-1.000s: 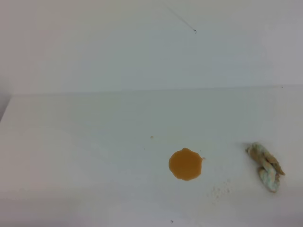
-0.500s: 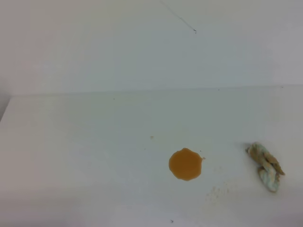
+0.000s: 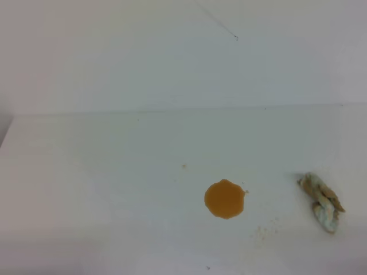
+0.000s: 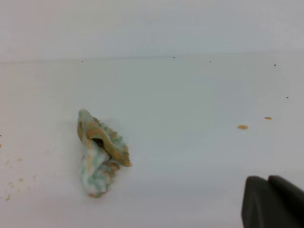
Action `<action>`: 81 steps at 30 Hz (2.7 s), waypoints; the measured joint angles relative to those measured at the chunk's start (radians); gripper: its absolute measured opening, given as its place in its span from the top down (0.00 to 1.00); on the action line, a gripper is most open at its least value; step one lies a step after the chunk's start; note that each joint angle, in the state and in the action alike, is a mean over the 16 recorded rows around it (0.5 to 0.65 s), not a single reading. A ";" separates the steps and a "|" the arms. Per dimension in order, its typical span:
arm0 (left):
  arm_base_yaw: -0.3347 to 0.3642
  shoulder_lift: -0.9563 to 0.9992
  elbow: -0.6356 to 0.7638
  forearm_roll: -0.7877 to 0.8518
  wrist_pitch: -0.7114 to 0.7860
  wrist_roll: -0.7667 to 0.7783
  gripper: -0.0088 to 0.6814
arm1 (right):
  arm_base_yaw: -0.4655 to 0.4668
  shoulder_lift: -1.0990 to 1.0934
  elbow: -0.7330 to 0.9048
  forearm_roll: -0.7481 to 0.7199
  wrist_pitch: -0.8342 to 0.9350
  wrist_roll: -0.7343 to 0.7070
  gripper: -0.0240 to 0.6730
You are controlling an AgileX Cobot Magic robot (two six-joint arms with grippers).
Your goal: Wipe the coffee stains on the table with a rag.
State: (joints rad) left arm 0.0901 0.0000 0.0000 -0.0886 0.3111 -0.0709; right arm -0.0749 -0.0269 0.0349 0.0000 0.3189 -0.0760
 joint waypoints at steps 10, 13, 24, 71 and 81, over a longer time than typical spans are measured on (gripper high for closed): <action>0.000 0.000 0.000 0.000 0.000 0.000 0.99 | 0.000 0.000 0.000 0.000 0.000 0.000 0.97; 0.000 0.000 0.000 0.000 0.000 0.000 0.99 | 0.000 0.000 0.000 0.000 0.000 0.000 0.97; 0.000 0.000 0.000 0.000 0.000 0.000 0.99 | 0.000 0.000 0.000 0.000 0.000 0.003 0.97; 0.000 0.000 0.000 0.000 0.000 0.000 0.99 | 0.000 0.000 0.000 0.225 -0.453 0.226 0.97; 0.000 0.000 0.000 0.000 0.000 0.000 0.99 | 0.000 0.001 -0.065 0.262 -0.602 0.306 0.97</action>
State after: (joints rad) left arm 0.0901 0.0000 0.0000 -0.0886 0.3111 -0.0709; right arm -0.0749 -0.0260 -0.0304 0.2616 -0.2830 0.2301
